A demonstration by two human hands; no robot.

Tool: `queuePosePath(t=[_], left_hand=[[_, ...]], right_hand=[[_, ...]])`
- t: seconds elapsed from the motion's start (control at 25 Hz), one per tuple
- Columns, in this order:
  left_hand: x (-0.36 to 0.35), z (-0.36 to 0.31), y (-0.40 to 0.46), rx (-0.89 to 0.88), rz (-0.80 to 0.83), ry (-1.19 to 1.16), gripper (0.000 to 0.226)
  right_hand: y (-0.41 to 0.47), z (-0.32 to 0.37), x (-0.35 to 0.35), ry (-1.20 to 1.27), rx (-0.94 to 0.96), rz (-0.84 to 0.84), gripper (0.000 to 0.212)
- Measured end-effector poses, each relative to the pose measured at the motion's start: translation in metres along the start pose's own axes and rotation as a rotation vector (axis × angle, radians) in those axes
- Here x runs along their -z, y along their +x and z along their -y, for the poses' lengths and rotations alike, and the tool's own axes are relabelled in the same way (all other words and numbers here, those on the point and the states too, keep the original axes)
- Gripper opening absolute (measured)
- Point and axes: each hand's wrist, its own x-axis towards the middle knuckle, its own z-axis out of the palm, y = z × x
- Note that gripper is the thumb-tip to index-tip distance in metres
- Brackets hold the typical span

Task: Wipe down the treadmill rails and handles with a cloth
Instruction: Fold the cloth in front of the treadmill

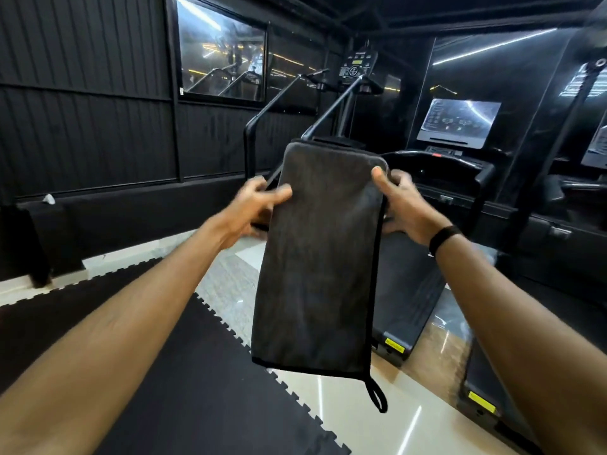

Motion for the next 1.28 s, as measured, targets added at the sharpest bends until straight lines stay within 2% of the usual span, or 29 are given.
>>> queuePosePath(t=[0.04,0.08,0.12,0.16,0.24,0.36,0.4,0.64,0.76,0.88,1.04,1.12,1.28], left_hand=[[0.0,0.021,-0.001,0.132,0.174,0.106,0.057],[-0.002,0.047,-0.003,0.234,0.277,0.168,0.057],[-0.005,0.074,0.003,0.301,0.262,0.152,0.057],[-0.01,0.097,0.01,0.351,0.165,0.084,0.056],[-0.019,0.131,0.036,0.36,-0.031,-0.023,0.051],[-0.026,0.146,0.099,0.274,-0.129,-0.065,0.035],[-0.026,0.144,0.119,0.239,-0.134,-0.086,0.03],[-0.02,0.121,0.232,0.039,-0.11,-0.159,0.037],[-0.013,0.108,0.286,-0.085,-0.047,-0.025,0.027],[-0.018,0.101,0.329,-0.18,-0.056,0.176,0.03],[-0.032,0.101,0.378,-0.259,-0.12,0.226,0.032],[-0.04,0.107,0.398,-0.318,-0.165,0.25,0.032],[-0.055,0.12,0.45,-0.472,-0.214,0.352,0.032]], right_hand=[[-0.003,-0.021,-0.004,0.022,-0.141,0.098,0.071],[-0.016,-0.051,-0.012,0.045,-0.278,0.203,0.071],[-0.022,-0.084,-0.021,0.076,-0.376,0.266,0.068],[-0.025,-0.11,-0.027,0.097,-0.439,0.252,0.063],[-0.011,-0.146,-0.033,0.087,-0.461,0.101,0.05],[0.044,-0.162,-0.019,0.033,-0.407,-0.075,0.07],[0.065,-0.163,-0.011,0.04,-0.365,-0.112,0.068],[0.172,-0.136,0.029,0.003,-0.127,-0.211,0.031],[0.208,-0.124,0.043,-0.019,-0.001,-0.257,0.019],[0.24,-0.118,0.063,-0.109,0.084,-0.302,0.016],[0.276,-0.128,0.084,-0.151,0.117,-0.305,0.01],[0.291,-0.135,0.094,-0.138,0.111,-0.267,0.015],[0.336,-0.16,0.117,-0.13,0.069,-0.187,0.045]])
